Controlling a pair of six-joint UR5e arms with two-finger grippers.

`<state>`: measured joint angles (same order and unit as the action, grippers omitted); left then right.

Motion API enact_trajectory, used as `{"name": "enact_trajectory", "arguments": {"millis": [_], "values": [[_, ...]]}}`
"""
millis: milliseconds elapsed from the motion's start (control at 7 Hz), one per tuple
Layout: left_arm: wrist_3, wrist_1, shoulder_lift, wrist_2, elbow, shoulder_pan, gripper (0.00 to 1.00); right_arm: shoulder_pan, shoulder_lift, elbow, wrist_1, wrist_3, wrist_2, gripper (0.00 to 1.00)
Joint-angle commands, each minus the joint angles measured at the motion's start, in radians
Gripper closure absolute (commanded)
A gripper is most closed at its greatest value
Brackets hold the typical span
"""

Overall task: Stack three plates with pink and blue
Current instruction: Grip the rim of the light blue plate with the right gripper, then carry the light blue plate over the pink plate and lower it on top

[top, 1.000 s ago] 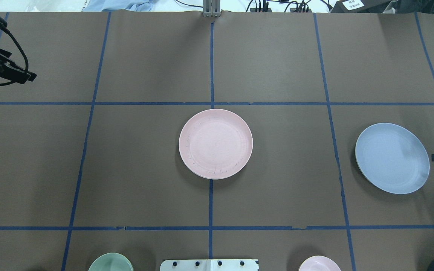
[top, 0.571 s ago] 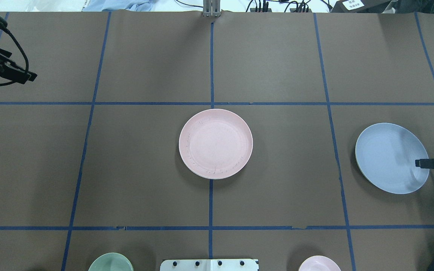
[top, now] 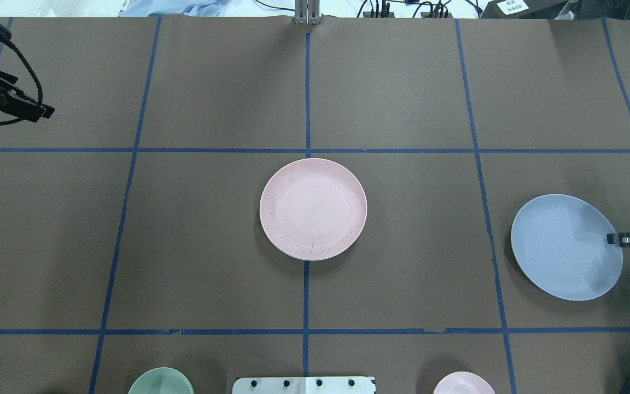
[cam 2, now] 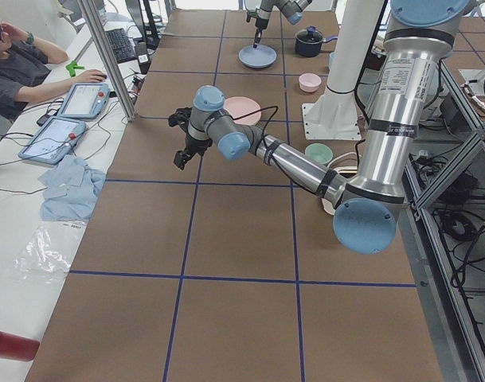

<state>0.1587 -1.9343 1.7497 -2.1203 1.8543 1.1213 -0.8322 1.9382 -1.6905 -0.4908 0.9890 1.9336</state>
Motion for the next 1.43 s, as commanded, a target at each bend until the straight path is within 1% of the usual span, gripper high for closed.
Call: {"name": "enact_trajectory", "arguments": {"millis": [0, 143, 286, 429, 571, 714, 857, 1000, 1143, 1286], "values": [[0.005, -0.002, 0.001, 0.000, -0.006, -0.002, 0.00, -0.043, -0.014, -0.075, -0.015, 0.002, 0.056, 1.00], [0.005, 0.000, 0.001, 0.000, -0.006, -0.002, 0.00, -0.083, -0.066, -0.104, -0.052, 0.023, 0.118, 1.00], [0.007, -0.002, 0.001, 0.000, -0.006, 0.000, 0.00, -0.084, -0.135, -0.165, -0.127, 0.124, 0.128, 1.00], [0.007, 0.000, 0.001, 0.000, -0.007, -0.002, 0.00, -0.084, -0.245, -0.225, -0.266, 0.213, 0.128, 1.00], [0.015, -0.002, 0.001, 0.000, -0.006, 0.000, 0.00, -0.043, -0.359, -0.242, -0.355, 0.300, 0.119, 1.00], [0.022, -0.002, 0.001, 0.000, -0.003, 0.000, 0.00, 0.014, -0.457, -0.244, -0.438, 0.372, 0.082, 1.00], [0.028, -0.002, 0.001, 0.000, -0.001, 0.000, 0.00, 0.101, -0.552, -0.245, -0.542, 0.446, -0.006, 1.00], [0.028, -0.002, 0.001, -0.001, -0.001, 0.000, 0.00, 0.179, -0.653, -0.244, -0.695, 0.486, -0.095, 1.00], [0.028, 0.000, 0.001, -0.001, -0.004, 0.000, 0.00, 0.247, -0.733, -0.235, -0.807, 0.529, -0.161, 1.00], [0.028, -0.002, -0.001, -0.001, -0.003, 0.000, 0.00, 0.316, -0.777, -0.229, -0.851, 0.580, -0.227, 1.00]]}}
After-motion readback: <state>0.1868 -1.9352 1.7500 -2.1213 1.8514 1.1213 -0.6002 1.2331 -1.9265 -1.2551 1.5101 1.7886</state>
